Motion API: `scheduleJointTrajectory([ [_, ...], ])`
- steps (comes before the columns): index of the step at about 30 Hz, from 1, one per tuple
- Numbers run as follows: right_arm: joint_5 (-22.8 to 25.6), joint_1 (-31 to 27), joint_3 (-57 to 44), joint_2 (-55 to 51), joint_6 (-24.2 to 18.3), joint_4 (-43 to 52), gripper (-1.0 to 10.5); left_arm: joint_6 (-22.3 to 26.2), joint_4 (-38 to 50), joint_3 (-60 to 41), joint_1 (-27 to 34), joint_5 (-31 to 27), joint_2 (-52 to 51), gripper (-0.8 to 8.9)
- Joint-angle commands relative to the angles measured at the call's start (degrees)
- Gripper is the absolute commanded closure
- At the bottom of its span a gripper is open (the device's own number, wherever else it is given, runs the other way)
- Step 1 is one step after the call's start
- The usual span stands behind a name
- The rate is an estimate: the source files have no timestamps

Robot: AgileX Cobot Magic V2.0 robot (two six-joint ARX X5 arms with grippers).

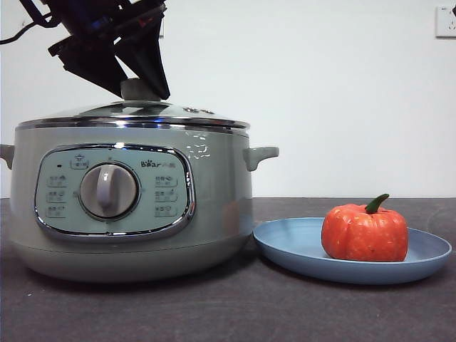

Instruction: Take the pumpkin out from the steamer,put the pumpkin in the blue plate,close the lid

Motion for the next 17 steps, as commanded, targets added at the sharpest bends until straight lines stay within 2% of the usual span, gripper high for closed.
scheduleJointTrajectory([
  [1,0.2,0.0,-0.4,0.0,1.1,0.2,4.5,1.2,-2.2,-0.7,0.1,-1.9,0.9,8.22],
  [10,0.2,0.0,-0.4,0.0,1.2,0.1,4.5,2.1,-3.2,-0.7,0.1,-1.5,0.9,7.95],
  [11,0.2,0.0,-0.4,0.0,1.4,0.1,4.5,2.1,-3.2,-0.7,0.1,-1.5,0.9,7.38],
  [14,0.2,0.0,-0.4,0.0,1.6,0.1,4.5,2.0,-3.2,-0.7,0.1,-1.5,0.9,3.90],
  [15,0.2,0.0,-0.4,0.0,1.6,0.1,4.5,2.0,-3.1,-0.7,0.1,-1.5,0.9,3.41],
  [17,0.2,0.0,-0.4,0.0,1.5,0.1,4.5,2.0,-3.0,-0.7,0.1,-1.5,0.9,3.38],
])
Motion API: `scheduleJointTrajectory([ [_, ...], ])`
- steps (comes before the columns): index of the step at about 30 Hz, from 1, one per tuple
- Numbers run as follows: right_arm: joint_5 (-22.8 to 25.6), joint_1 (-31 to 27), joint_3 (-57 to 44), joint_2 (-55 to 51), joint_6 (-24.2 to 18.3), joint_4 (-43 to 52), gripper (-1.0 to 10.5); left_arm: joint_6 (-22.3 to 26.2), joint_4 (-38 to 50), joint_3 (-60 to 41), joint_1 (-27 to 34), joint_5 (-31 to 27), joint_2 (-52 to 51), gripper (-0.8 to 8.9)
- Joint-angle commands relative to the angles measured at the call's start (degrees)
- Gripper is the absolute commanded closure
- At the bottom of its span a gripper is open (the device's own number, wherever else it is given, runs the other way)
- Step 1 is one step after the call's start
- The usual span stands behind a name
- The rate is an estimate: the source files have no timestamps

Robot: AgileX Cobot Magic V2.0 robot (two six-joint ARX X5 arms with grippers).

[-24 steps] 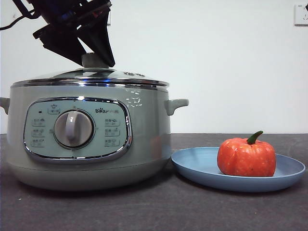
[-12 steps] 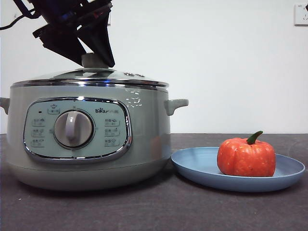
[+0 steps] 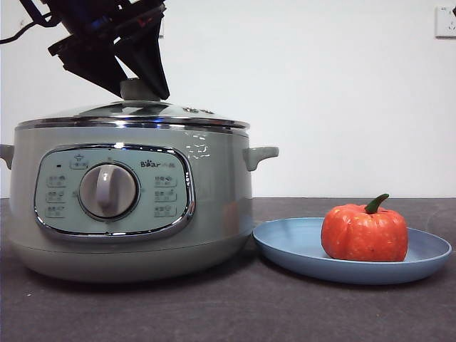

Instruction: Take the pumpkin out from the steamer,put the pumpkin in the blue plate,close the lid

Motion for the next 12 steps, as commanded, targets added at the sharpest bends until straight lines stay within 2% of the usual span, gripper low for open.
scheduleJointTrajectory([
  [1,0.2,0.0,-0.4,0.0,0.7,0.1,4.5,1.6,-2.3,-0.9,0.1,-1.6,0.9,3.38],
  [12,0.2,0.0,-0.4,0.0,0.7,0.1,4.5,-0.3,-1.9,-0.9,0.1,-1.5,-4.7,3.44],
])
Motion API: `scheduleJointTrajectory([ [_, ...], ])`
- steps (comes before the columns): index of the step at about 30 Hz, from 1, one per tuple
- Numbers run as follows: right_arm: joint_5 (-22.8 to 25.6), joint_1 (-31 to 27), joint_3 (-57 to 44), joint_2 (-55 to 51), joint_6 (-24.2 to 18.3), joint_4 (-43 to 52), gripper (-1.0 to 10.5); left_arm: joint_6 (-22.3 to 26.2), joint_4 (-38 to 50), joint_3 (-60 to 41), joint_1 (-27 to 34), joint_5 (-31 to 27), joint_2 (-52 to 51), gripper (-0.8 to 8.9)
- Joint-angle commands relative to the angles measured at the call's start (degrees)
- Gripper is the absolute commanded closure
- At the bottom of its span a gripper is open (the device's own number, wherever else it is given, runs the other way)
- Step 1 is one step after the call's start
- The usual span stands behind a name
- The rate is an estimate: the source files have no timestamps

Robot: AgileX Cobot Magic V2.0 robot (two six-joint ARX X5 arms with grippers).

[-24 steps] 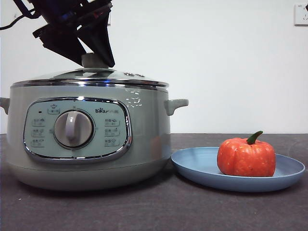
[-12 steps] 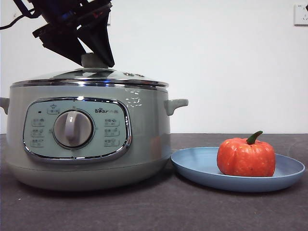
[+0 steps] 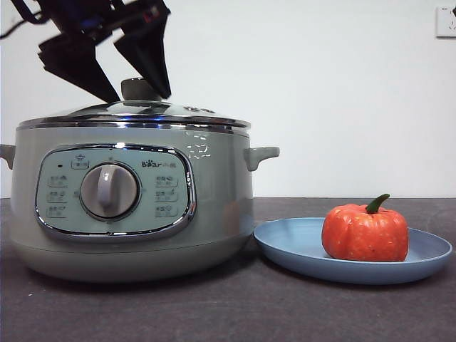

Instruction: Take the pumpkin out from the steamer,put the pumpkin in the blue plate,close the lid

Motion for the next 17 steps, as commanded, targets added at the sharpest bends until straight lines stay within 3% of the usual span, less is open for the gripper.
scheduleJointTrajectory([
  [1,0.2,0.0,-0.4,-0.1,0.4,0.1,4.5,-1.0,-0.6,-0.5,0.1,-0.1,-3.6,3.44],
  [4,0.2,0.0,-0.4,-0.1,0.3,0.1,4.8,-2.7,-2.4,-0.5,0.1,-0.2,-7.4,3.60],
  [5,0.2,0.0,-0.4,-0.1,0.1,0.1,5.4,-2.9,-3.1,-0.5,0.1,-0.2,-8.9,4.22],
  [8,0.2,0.1,-0.4,-0.2,-1.4,-0.3,7.8,-2.8,-5.2,-0.5,0.1,-0.2,-13.0,7.72],
  [9,0.2,0.1,-0.4,-0.2,-2.0,-0.7,8.7,-2.7,-5.7,-0.5,0.1,-0.3,-14.4,8.33],
  [11,0.2,0.1,-0.5,-0.6,-2.6,-0.9,9.6,-2.2,-6.7,-0.5,0.1,-1.0,-16.9,8.22],
  [17,1.5,0.2,-5.7,-5.6,-2.6,5.8,9.6,-1.7,-5.5,-4.2,0.0,-7.8,-24.3,8.22],
])
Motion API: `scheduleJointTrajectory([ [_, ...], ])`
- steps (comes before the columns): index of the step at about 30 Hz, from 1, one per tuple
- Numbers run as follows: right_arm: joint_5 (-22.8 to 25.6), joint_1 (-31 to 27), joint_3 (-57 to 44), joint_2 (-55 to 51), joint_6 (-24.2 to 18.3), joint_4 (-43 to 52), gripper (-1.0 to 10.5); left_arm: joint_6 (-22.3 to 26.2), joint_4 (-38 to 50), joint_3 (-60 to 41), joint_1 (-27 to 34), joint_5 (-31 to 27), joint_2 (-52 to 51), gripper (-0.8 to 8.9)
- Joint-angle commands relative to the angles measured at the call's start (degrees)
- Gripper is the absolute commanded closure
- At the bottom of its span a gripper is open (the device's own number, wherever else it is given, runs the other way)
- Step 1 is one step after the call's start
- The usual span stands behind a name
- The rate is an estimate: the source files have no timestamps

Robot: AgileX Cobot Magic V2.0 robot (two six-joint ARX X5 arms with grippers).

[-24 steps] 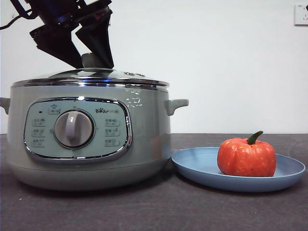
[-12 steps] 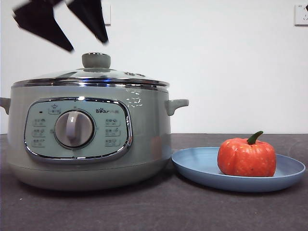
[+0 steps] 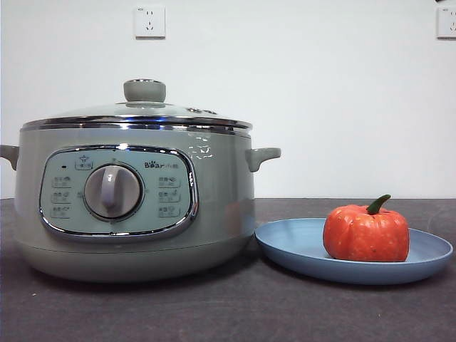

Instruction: Take the pumpkin out from the steamer,put the pumpkin in the blue plate,close the lid

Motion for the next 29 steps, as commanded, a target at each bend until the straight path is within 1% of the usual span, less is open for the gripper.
scheduleJointTrajectory([
  [1,1.3,0.3,-5.5,-4.4,-0.5,5.3,9.6,0.3,2.8,-5.5,0.0,-1.8,-4.9,8.22],
  [7,1.5,0.4,-16.0,-14.6,-0.1,12.5,9.6,-1.6,13.4,-21.3,0.0,-3.1,-17.9,8.22],
  [10,2.2,0.4,-17.6,-16.9,0.5,12.3,9.6,-2.0,16.3,-25.7,0.0,-3.1,-22.1,8.22],
  [12,4.9,0.4,-17.6,-16.8,1.7,11.3,9.5,-3.5,14.7,-25.7,0.0,-3.1,-22.7,8.16],
  [15,8.5,0.4,-17.6,-16.8,4.8,11.0,9.5,-3.3,13.2,-25.7,0.0,-3.1,-22.6,8.17],
  [16,8.7,0.4,-17.6,-16.7,5.6,11.2,9.5,-3.3,12.7,-25.7,0.0,-3.1,-22.5,8.17],
  [29,8.8,0.4,-17.6,-16.6,5.6,6.6,9.5,-3.3,10.8,-25.7,-0.5,-2.8,-22.1,8.17],
])
